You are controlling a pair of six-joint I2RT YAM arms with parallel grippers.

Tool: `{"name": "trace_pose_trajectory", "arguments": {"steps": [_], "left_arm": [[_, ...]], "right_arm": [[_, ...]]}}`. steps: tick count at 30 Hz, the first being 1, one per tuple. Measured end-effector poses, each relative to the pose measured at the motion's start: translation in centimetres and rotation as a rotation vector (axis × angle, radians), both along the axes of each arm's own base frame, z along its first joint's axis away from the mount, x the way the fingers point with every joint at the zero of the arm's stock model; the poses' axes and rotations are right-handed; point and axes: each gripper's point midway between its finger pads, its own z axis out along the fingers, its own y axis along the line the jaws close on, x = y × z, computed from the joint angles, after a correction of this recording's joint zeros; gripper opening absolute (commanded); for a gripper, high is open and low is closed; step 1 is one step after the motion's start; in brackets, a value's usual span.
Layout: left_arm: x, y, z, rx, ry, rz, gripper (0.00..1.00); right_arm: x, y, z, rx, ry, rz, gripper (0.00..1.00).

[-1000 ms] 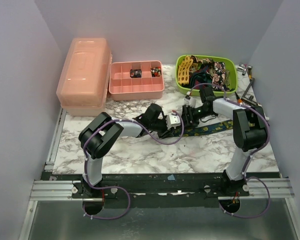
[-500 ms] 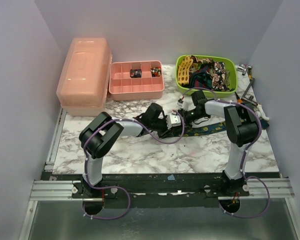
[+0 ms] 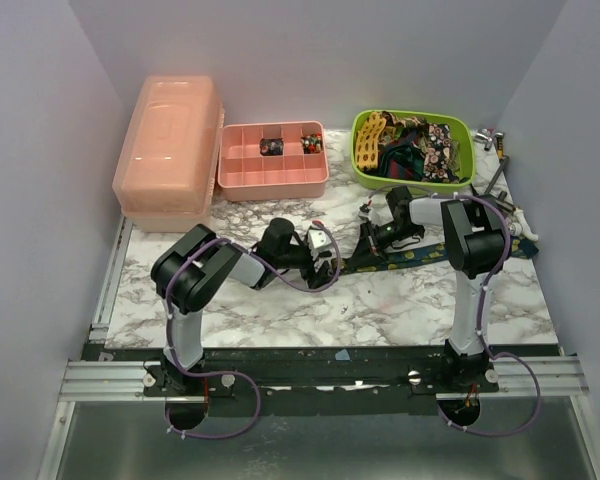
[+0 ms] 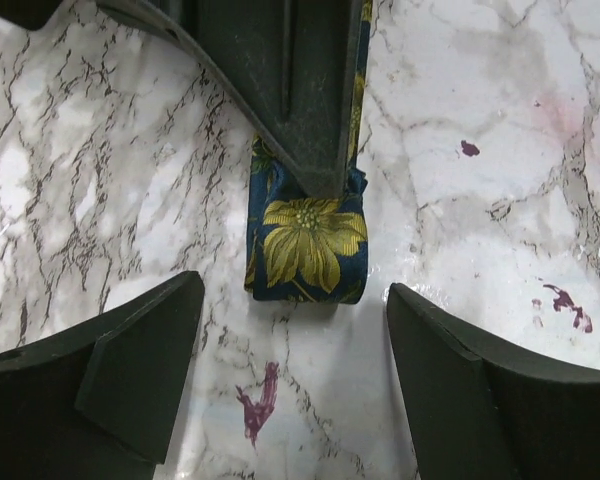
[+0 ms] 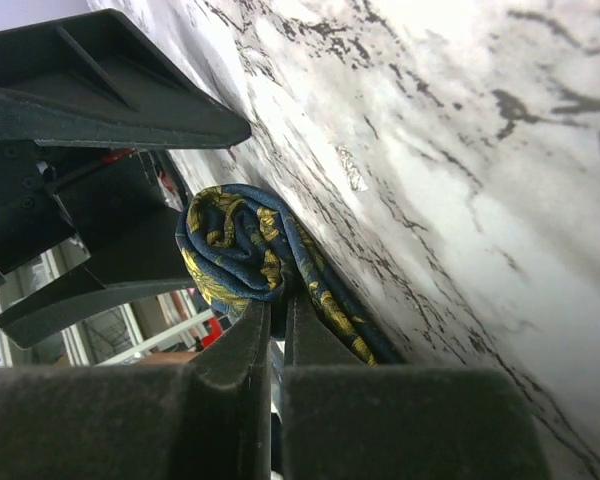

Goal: Roll the ties
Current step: Roll the tie at the center of the board.

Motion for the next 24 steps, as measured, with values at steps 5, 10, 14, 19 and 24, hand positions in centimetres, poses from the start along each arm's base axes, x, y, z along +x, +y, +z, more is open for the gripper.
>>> {"name": "trace_pose_trajectory", "arguments": {"steps": [5, 10, 14, 19, 24], "left_arm": [[-0.2, -1.2, -0.2, -0.050, -0.015, -0.020, 0.70], [-0.3, -3.0, -0.4, -0.085, -0.034, -0.048, 0.29], [-0.2, -3.4, -0.4, -0.075, -0.036, -0.047, 0.18], [-0.2, -2.8, -0.4, 0.013, -0.020, -0.021, 0.17], [-0.1, -2.5, -0.5, 0.119, 0.031, -0.021, 0.17]], "right_arm": [[0.0, 0.0, -0.1, 0.007, 0.038, 0.001, 0.01], [0.0, 0.0, 0.0, 0.012, 0.046, 0.000, 0.03], [0.2, -0.1, 0.2, 0.011, 0.045, -0.007, 0.26], [0.3, -0.6, 1.2, -0.037, -0.008, 0.001, 0.51], [0.4, -1.3, 3.5, -0.077, -0.121, 0.031, 0.65]]}}
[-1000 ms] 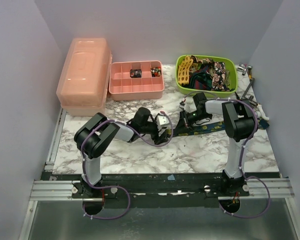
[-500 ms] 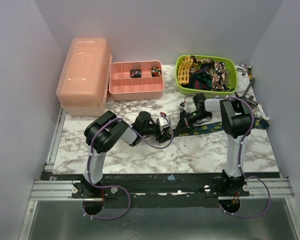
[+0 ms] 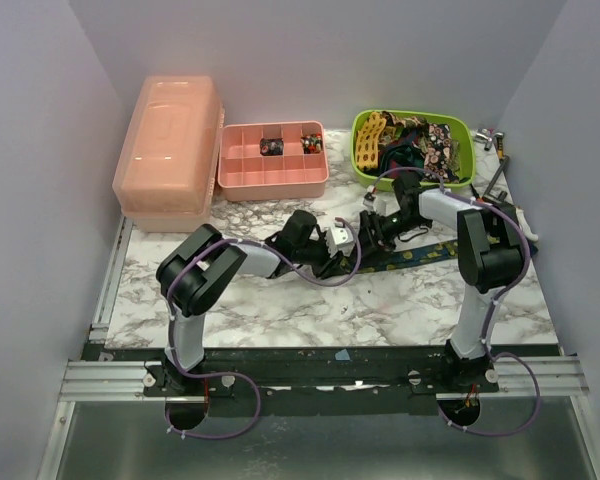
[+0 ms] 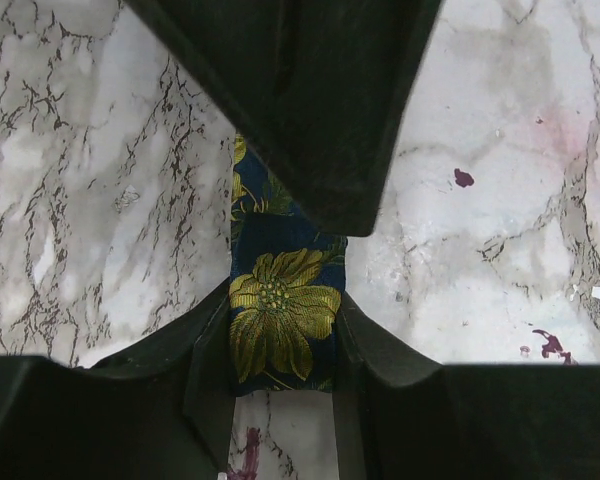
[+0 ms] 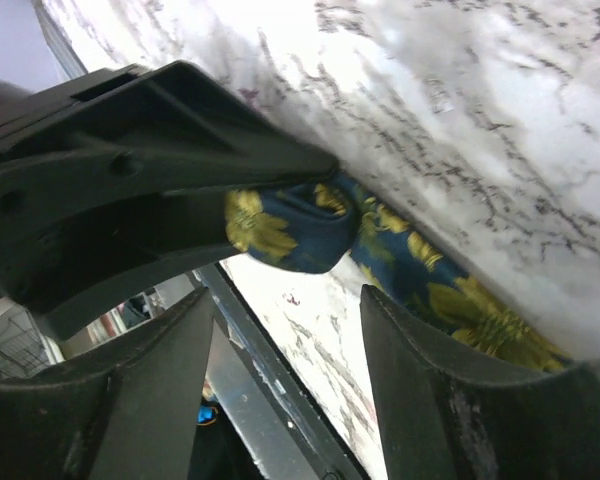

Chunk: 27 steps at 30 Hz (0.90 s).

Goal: Roll the ties
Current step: Roll the tie at the center of the board.

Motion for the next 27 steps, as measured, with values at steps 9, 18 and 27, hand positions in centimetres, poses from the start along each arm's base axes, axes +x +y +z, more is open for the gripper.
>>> {"name": "trace_pose_trajectory", "arguments": {"steps": [9, 18, 27], "left_arm": [[0.1, -0.3, 0.1, 0.114, 0.023, -0.015, 0.20], [0.1, -0.4, 0.0, 0.166, 0.010, -0.023, 0.27], [0.3, 0.2, 0.3, 0.096, 0.025, -0.037, 0.76]], "right_arm": [[-0.4, 1.0, 0.6, 0.026, 0.035, -0.010, 0.57], [0.1, 1.9, -1.5, 0.034, 0.132, -0.044, 0.01], [0.5, 0.5, -3.0, 0.031, 0.148, -0.020, 0.01]]}}
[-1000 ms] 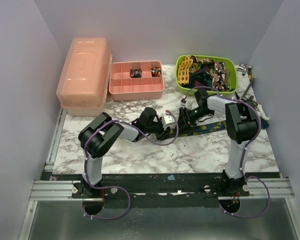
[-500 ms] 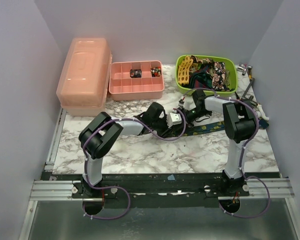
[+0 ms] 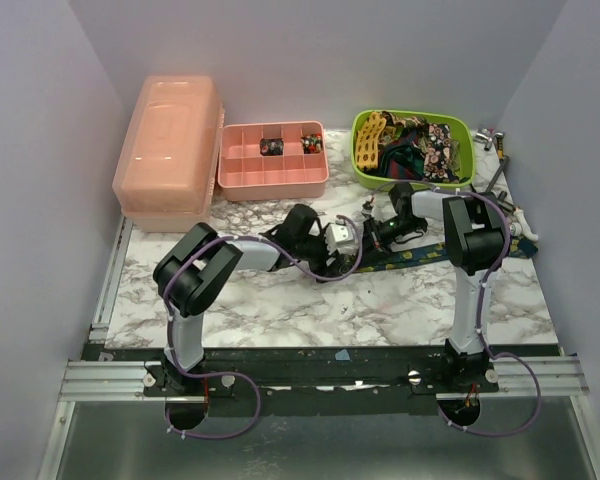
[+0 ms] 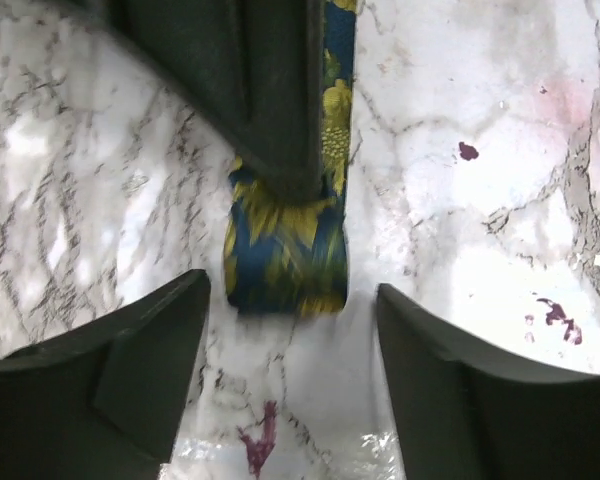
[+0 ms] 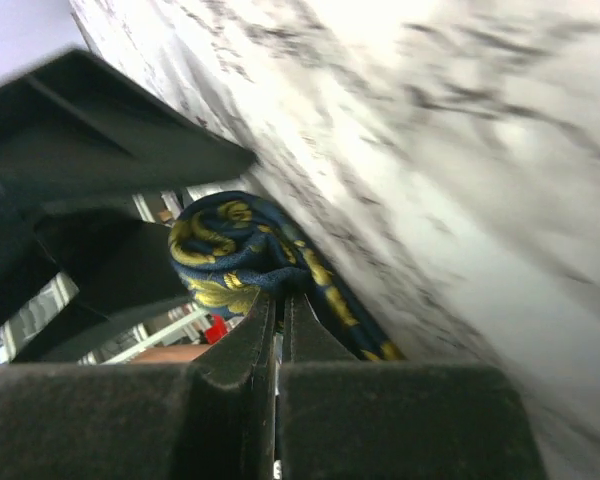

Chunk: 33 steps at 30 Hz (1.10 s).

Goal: Roll the ties
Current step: Roll the tie at the center of the board.

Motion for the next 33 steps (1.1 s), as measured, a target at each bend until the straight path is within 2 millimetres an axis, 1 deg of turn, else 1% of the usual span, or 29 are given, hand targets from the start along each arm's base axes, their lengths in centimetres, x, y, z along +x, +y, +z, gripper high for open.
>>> {"name": "trace_pose_trajectory", "arguments": {"steps": [3, 6, 9, 11, 13, 16, 17, 18, 19, 20, 23, 24, 26, 27, 28, 29, 30, 31, 33], "left_arm": [[0.0, 1.0, 0.1, -0.071, 0.003, 0.001, 0.81], [0.0, 1.5, 0.2, -0.137, -0.012, 0.002, 0.83], [-0.1, 1.0, 0.2, -0.190, -0.022, -0.004, 0.82], [0.0, 0.2, 0.2, -0.216, -0.028, -0.012, 0.79], [0.0, -0.7, 0.2, -0.241, -0.035, -0.022, 0.69], [-0.2, -2.2, 0.2, -0.267, -0.038, -0.043, 0.41], [-0.3, -2.5, 0.1, -0.268, -0.037, -0.046, 0.36], [-0.2, -2.9, 0.1, -0.269, -0.045, -0.047, 0.34], [0.0, -3.0, 0.1, -0.264, -0.053, -0.039, 0.31], [0.1, -2.9, 0.0, -0.256, -0.049, -0.035, 0.30], [0.1, -2.7, -0.1, -0.233, -0.065, -0.037, 0.24], [0.0, -2.5, -0.2, -0.215, -0.072, -0.038, 0.24], [0.0, -2.1, -0.2, -0.179, -0.088, -0.034, 0.24], [-0.1, -1.9, -0.2, -0.161, -0.094, -0.035, 0.24], [-0.1, -1.7, -0.3, -0.148, -0.099, -0.036, 0.24], [-0.1, -1.5, -0.3, -0.130, -0.105, -0.037, 0.24], [-0.1, -1.3, -0.4, -0.115, -0.108, -0.041, 0.24], [-0.1, -1.3, -0.3, -0.105, -0.109, -0.045, 0.24], [-0.1, -1.4, -0.3, -0.088, -0.105, -0.055, 0.24]], "right_arm": [[0.0, -0.9, -0.7, 0.018, 0.032, -0.018, 0.01], [0.0, -1.1, -0.8, 0.040, 0.024, -0.011, 0.01], [0.0, -1.1, -0.8, 0.048, 0.020, -0.006, 0.01], [0.0, -1.1, -0.8, 0.049, 0.019, -0.005, 0.00], [0.0, -1.1, -0.8, 0.050, 0.019, -0.005, 0.01], [0.0, -1.1, -0.8, 0.052, 0.019, -0.005, 0.01], [0.1, -1.0, -0.8, 0.054, 0.019, -0.005, 0.01], [0.1, -1.0, -0.8, 0.055, 0.018, -0.005, 0.01], [0.1, -1.0, -0.7, 0.056, 0.017, -0.005, 0.03], [0.1, -1.0, -0.7, 0.057, 0.016, -0.005, 0.09], [0.1, -1.0, -0.4, 0.054, 0.016, -0.010, 0.35], [0.1, -1.0, -0.2, 0.054, 0.014, -0.012, 0.42], [0.2, -1.1, 0.6, 0.047, -0.009, -0.011, 0.64], [0.3, -1.1, 1.2, 0.043, -0.025, -0.011, 0.72], [0.4, -1.1, 1.8, 0.041, -0.048, -0.011, 0.77], [0.4, -1.0, 2.5, 0.039, -0.075, -0.011, 0.78], [0.5, -1.0, 3.1, 0.039, -0.100, -0.014, 0.77], [0.6, -0.9, 3.7, 0.041, -0.120, -0.015, 0.74], [0.8, -0.6, 4.4, 0.045, -0.144, -0.015, 0.65]]}}
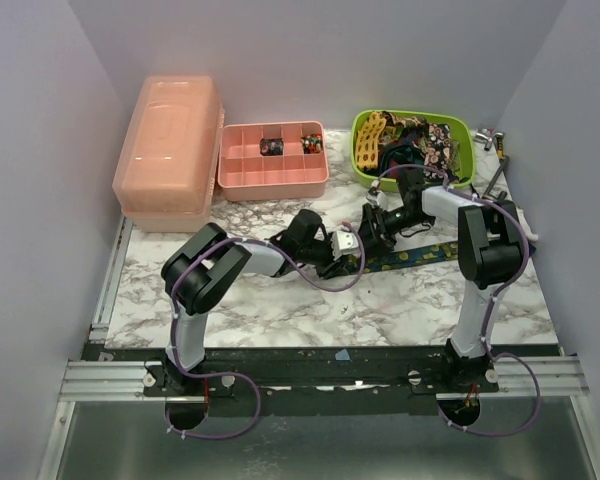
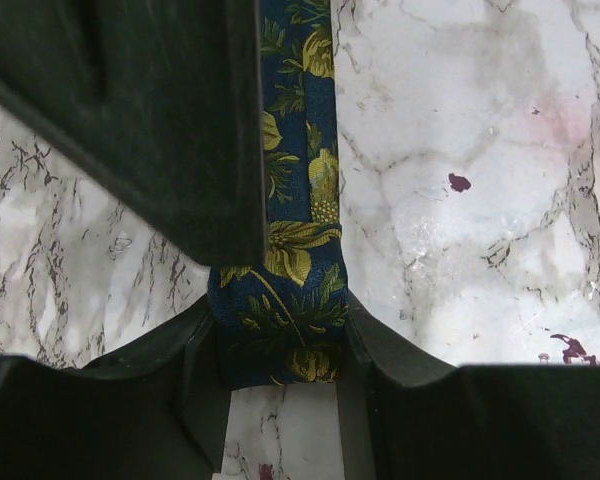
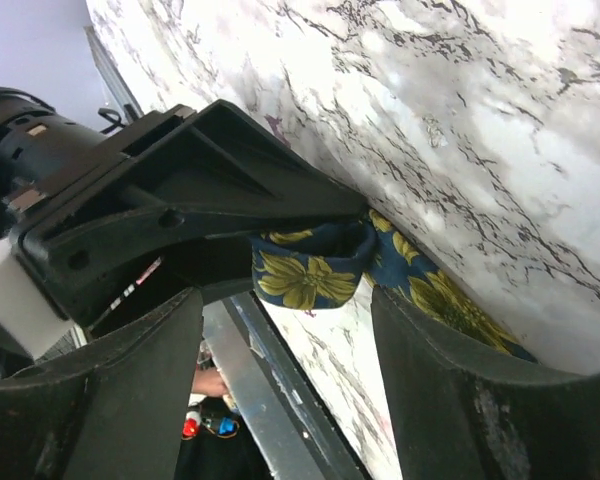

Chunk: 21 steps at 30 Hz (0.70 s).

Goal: Roll the ties
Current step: Roll the tie at the center of the board.

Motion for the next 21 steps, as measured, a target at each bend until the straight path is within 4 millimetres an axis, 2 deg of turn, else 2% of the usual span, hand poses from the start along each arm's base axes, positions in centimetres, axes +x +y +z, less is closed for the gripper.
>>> {"name": "trace_pose_trajectory", "arguments": {"steps": [5, 7, 9, 15, 19, 21], "left_arm": [[0.1, -0.2, 0.1, 0.043, 0.005, -0.013, 0.25], [0.2, -0.2, 0.1, 0.059, 0.010, -0.015, 0.26], [0.0, 0.0, 0.0, 0.074, 0.022, -0.018, 0.31], [0.0, 0.1, 0.2, 0.064, 0.045, -0.021, 0.72], [0.0, 0.8, 0.4, -0.021, 0.086, -0.017, 0.82], [0.0, 1.0, 0.6, -0.062, 0.090, -0.009, 0.83]], "right_arm": [[-0.7, 1.7, -0.8, -0.026, 0.012, 0.033, 0.42], [-1.0, 2.2, -1.6, -0.045, 0.014, 0.051, 0.18], [-1.0, 2.2, -2.3, -0.068, 0.021, 0.060, 0.01], [-0.7, 1.0, -3.1, -0.083, 0.004, 0.078, 0.01], [-0.5, -0.5, -4.1, -0.058, 0.035, 0.066, 0.01], [-0.7, -0.7, -4.5, -0.017, 0.076, 0.059, 0.01]]}}
